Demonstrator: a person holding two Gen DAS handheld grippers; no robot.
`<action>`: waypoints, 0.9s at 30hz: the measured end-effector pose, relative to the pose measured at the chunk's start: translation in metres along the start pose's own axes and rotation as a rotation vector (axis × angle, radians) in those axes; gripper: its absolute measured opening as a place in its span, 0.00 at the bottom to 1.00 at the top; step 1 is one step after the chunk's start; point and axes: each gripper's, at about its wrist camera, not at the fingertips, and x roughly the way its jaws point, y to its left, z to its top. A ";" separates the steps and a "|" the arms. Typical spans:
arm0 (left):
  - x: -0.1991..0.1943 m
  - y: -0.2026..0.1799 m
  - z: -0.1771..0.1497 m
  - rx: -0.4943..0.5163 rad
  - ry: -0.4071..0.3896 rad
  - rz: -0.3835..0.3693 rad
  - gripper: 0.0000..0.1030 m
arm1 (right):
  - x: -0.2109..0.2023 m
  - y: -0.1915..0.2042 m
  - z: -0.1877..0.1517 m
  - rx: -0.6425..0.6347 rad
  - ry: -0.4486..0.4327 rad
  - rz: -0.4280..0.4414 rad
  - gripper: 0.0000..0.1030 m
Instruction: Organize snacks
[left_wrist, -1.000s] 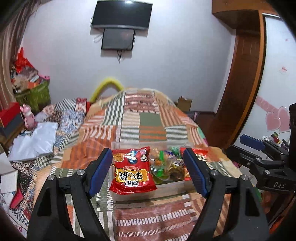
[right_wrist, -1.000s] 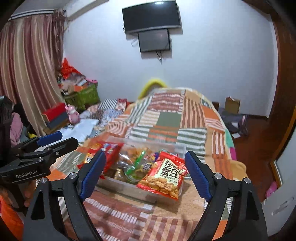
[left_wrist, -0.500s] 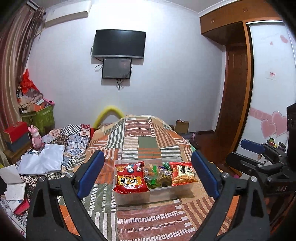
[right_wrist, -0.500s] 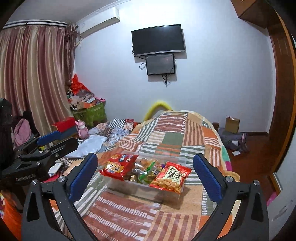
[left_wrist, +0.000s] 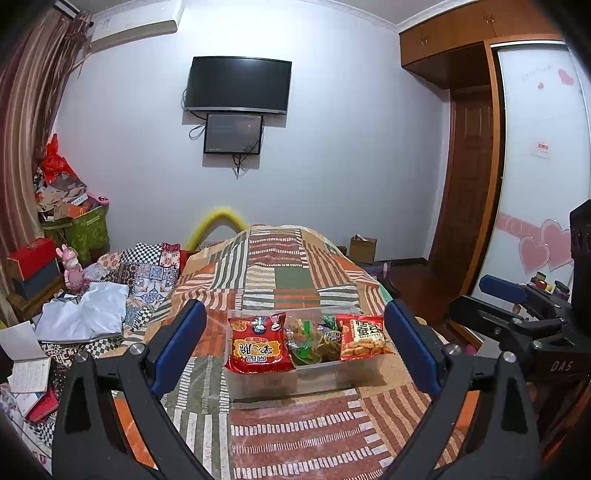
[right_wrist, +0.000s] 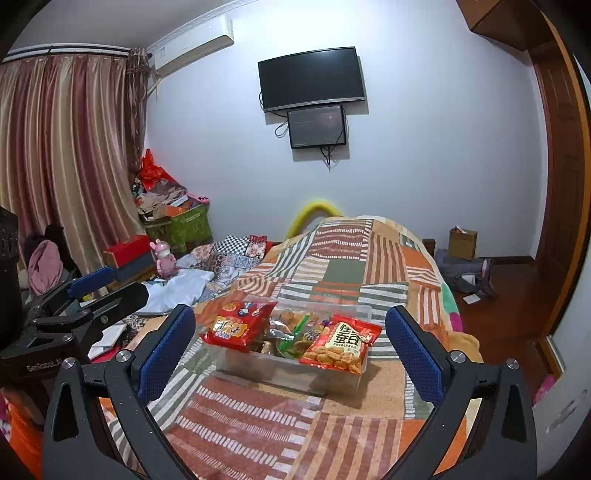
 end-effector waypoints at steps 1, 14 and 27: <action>0.000 0.000 0.000 -0.001 0.001 0.000 0.95 | 0.000 0.000 0.000 0.000 0.000 0.001 1.00; 0.003 0.002 -0.001 -0.002 0.007 -0.006 0.95 | -0.001 0.002 -0.001 -0.002 0.001 0.008 1.00; 0.005 0.000 -0.004 0.002 0.008 -0.011 0.95 | -0.003 0.005 0.000 -0.004 -0.003 0.010 1.00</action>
